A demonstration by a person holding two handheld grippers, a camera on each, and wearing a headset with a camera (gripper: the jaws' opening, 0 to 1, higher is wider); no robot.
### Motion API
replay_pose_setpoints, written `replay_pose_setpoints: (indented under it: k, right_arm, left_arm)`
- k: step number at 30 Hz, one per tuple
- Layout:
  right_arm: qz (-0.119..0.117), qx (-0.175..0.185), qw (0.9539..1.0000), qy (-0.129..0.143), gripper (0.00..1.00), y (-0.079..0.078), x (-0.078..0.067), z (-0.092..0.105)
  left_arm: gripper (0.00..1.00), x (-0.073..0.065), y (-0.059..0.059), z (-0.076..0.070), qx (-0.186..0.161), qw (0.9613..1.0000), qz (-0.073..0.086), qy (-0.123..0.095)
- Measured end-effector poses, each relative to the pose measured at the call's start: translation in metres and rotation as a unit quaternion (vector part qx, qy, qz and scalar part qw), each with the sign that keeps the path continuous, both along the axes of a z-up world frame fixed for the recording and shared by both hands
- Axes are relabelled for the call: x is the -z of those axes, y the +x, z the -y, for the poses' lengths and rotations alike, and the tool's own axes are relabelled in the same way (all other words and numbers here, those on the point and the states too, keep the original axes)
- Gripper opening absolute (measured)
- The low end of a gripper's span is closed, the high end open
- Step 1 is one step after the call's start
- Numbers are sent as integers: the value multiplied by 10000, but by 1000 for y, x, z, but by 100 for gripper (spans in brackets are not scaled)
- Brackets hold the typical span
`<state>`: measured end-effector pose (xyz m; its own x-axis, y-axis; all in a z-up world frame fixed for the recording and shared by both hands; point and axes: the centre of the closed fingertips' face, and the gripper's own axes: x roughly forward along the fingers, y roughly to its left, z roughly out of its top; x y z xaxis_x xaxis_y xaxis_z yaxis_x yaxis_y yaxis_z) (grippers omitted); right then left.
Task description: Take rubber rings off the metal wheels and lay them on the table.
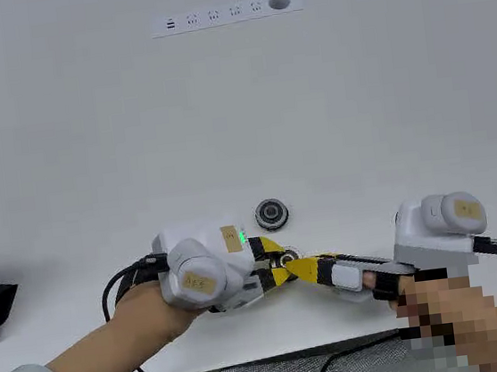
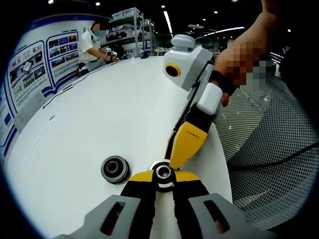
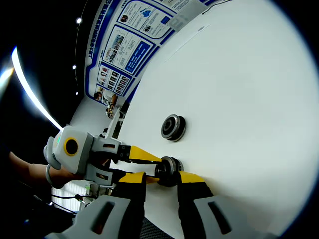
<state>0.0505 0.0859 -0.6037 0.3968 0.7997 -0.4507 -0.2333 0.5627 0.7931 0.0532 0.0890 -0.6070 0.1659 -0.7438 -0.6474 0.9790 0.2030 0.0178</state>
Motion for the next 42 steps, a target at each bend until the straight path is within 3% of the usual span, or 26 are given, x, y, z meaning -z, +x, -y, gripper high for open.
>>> replay_pose_setpoints:
  k: [26,42]
  right_arm:
    - [151,-70,9998,-97,21,-2,-4,6]
    - [110,-74,9999,-72,19,-1,-2,5]
  left_arm:
    - [12,0,0,0,-34,10000,0,-31]
    - [12,0,0,0,-48,10000,-9,-48]
